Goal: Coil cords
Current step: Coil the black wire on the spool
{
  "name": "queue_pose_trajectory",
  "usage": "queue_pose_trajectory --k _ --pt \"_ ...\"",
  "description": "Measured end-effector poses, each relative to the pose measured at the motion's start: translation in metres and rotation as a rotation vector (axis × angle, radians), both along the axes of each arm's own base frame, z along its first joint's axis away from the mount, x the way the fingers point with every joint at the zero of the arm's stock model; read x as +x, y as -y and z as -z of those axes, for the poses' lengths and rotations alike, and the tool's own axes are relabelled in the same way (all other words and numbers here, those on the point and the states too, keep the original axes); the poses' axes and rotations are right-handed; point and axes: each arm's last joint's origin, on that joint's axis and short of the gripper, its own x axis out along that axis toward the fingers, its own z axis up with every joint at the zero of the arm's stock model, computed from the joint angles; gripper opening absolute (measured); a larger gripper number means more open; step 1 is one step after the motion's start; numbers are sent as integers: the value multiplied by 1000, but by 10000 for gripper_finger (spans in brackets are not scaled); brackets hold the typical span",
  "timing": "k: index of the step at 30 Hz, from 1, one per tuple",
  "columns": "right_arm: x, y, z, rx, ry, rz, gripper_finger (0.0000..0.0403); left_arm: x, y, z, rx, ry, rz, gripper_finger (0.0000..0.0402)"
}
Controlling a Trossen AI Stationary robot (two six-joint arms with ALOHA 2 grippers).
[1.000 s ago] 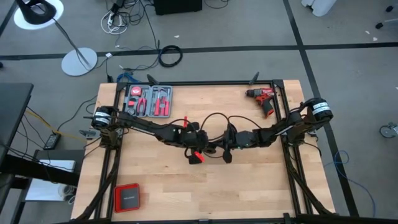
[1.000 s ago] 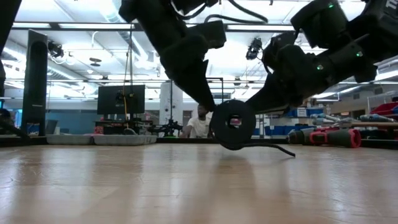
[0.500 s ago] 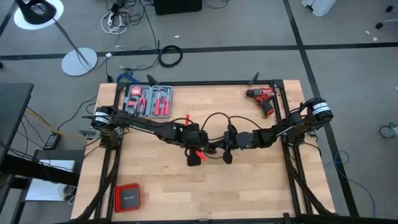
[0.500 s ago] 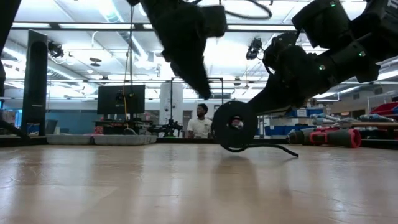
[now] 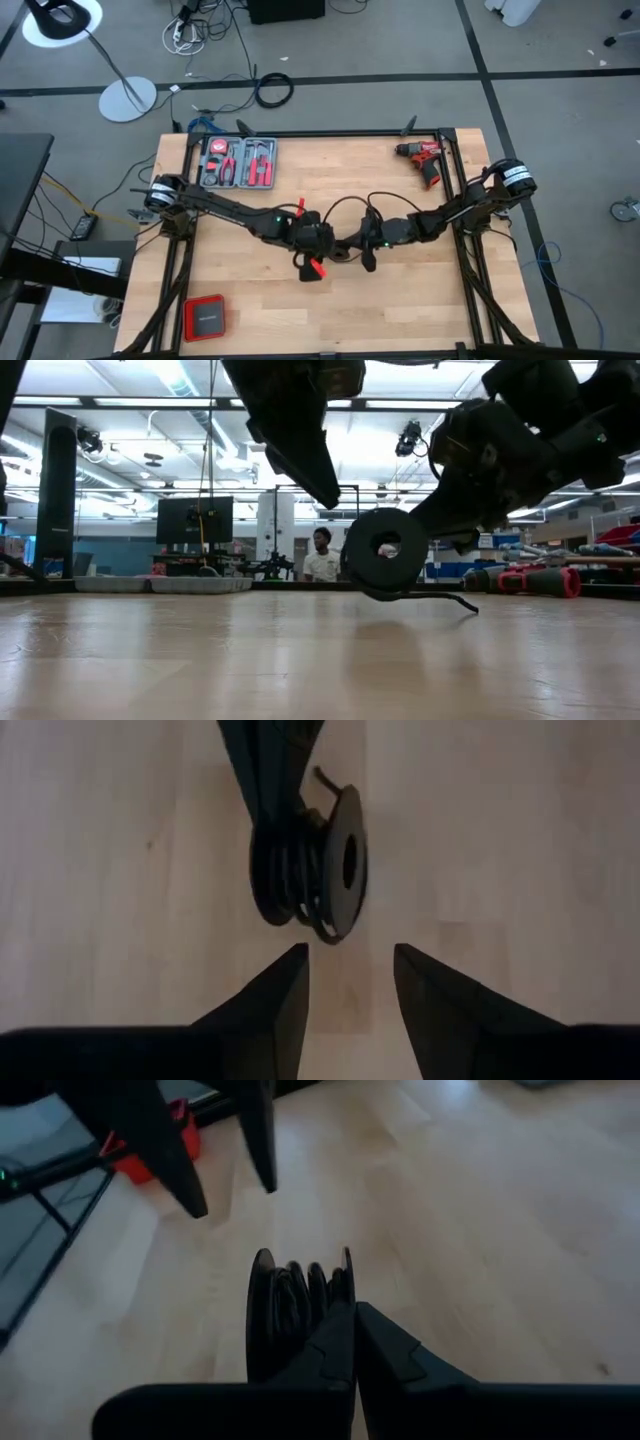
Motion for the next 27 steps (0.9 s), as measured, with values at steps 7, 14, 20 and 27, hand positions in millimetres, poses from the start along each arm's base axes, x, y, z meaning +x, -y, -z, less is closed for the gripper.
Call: queue_pose_trajectory --k 7,14,20,27 --pt "-1 -4 0 -142 -3 -32 0 6 11 11 21 24 -32 152" --pt "-5 -12 3 -136 -34 -105 0 17 20 30 15 57 -66 152" --pt "-5 -12 4 -143 -48 -100 0 22 23 39 13 62 -74 152" --pt "-3 -6 4 -105 -47 -91 18 20 21 38 34 57 -90 152"
